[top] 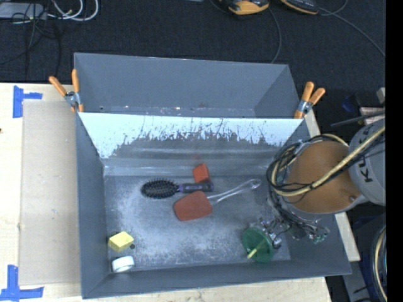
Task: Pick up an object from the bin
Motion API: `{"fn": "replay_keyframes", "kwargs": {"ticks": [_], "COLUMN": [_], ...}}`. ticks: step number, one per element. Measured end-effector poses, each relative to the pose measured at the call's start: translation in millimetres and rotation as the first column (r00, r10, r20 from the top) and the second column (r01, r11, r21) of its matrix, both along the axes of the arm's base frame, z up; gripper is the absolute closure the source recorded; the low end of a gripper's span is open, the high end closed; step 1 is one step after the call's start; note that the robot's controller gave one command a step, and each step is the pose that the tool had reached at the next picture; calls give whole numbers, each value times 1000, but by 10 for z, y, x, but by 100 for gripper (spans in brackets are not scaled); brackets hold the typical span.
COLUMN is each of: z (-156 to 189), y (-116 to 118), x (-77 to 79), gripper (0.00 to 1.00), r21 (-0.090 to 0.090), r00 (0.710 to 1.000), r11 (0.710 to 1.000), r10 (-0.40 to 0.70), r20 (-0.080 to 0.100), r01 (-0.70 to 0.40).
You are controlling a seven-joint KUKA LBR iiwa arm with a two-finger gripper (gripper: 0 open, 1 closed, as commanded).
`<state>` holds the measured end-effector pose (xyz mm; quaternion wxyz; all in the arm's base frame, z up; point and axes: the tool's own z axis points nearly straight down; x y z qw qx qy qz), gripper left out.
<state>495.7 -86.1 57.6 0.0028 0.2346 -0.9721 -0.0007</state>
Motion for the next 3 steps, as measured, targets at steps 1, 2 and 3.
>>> {"fn": "replay_keyframes", "kwargs": {"ticks": [1, 2, 3], "z": [9, 41, 152], "y": [1, 4, 13], "x": [0, -7, -8], "gripper": [100, 100, 100], "r21": [0, 1, 1], "r00": [1000, 1000, 1000], "r11": [1000, 1000, 1000], "r10": [-10, -17, -15], "r20": [0, 0, 0], "r01": [10, 17, 15]}}
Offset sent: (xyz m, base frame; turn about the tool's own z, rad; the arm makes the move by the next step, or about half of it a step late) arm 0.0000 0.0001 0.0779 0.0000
